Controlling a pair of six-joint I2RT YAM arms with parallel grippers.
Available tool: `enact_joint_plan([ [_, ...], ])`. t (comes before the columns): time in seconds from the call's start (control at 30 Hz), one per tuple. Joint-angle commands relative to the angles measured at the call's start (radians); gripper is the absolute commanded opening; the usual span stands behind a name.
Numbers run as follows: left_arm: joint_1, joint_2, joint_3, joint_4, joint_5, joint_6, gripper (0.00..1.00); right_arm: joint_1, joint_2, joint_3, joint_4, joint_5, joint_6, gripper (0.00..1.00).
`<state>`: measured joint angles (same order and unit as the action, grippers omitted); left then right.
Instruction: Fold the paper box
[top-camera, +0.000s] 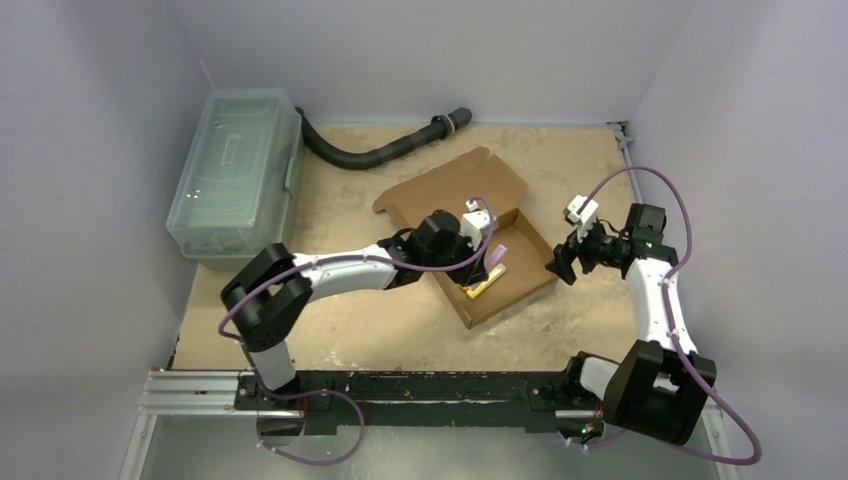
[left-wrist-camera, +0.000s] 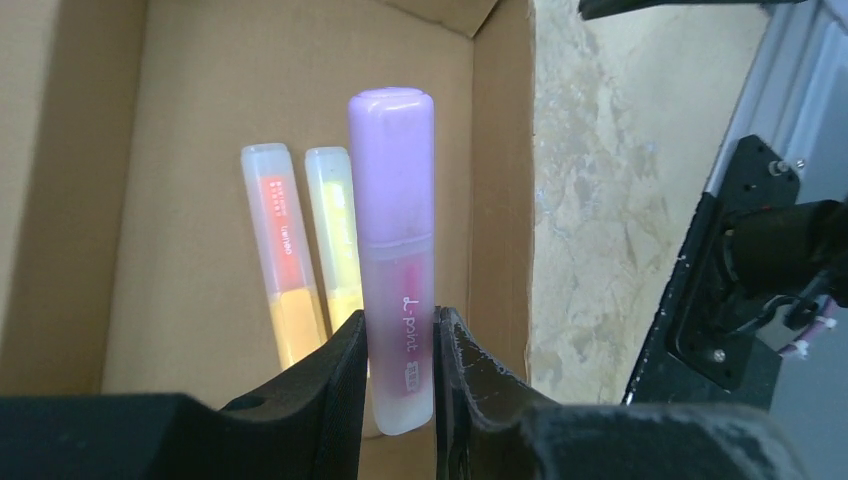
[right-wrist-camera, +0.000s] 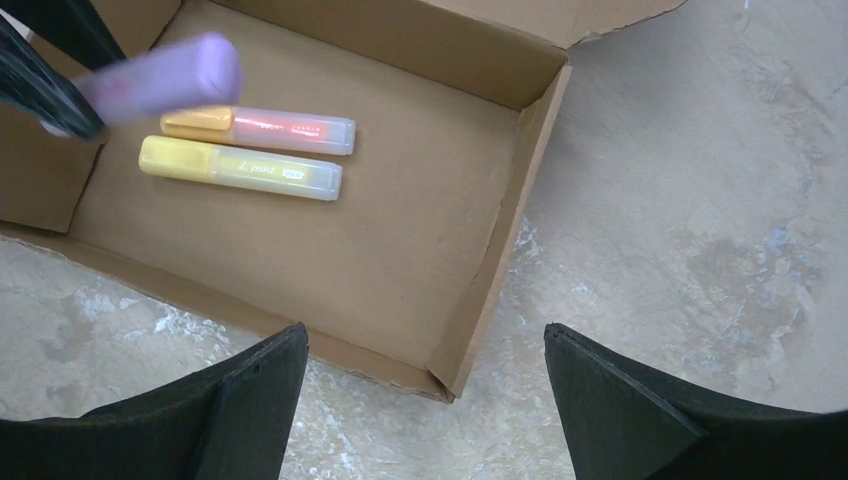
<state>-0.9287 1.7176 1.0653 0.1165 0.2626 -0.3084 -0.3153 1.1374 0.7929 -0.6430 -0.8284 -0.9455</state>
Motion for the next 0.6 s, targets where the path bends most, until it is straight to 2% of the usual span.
enact_joint_plan([
  [0.0, -0.033, 0.081, 0.114, -0.042, -0.049, 0.037, 0.25, -0.009, -0.019, 0.045, -0.022, -0.009, 0.013, 0.91],
  [0.2, -0.041, 0.056, 0.11, -0.066, -0.1, 0.065, 0.45, -0.011, -0.028, 0.06, -0.038, -0.016, 0.011, 0.91],
  [0.47, -0.035, -0.172, 0.009, -0.051, -0.276, 0.095, 0.62, -0.011, -0.106, 0.105, -0.047, -0.031, 0.021, 0.92],
  [0.5, -0.029, -0.212, -0.017, -0.035, -0.306, 0.077, 0.66, -0.011, -0.128, 0.109, -0.026, -0.031, 0.041, 0.93],
  [0.57, -0.001, -0.314, -0.106, 0.008, -0.386, 0.007, 0.91, -0.011, -0.194, 0.091, 0.101, 0.011, 0.149, 0.99],
])
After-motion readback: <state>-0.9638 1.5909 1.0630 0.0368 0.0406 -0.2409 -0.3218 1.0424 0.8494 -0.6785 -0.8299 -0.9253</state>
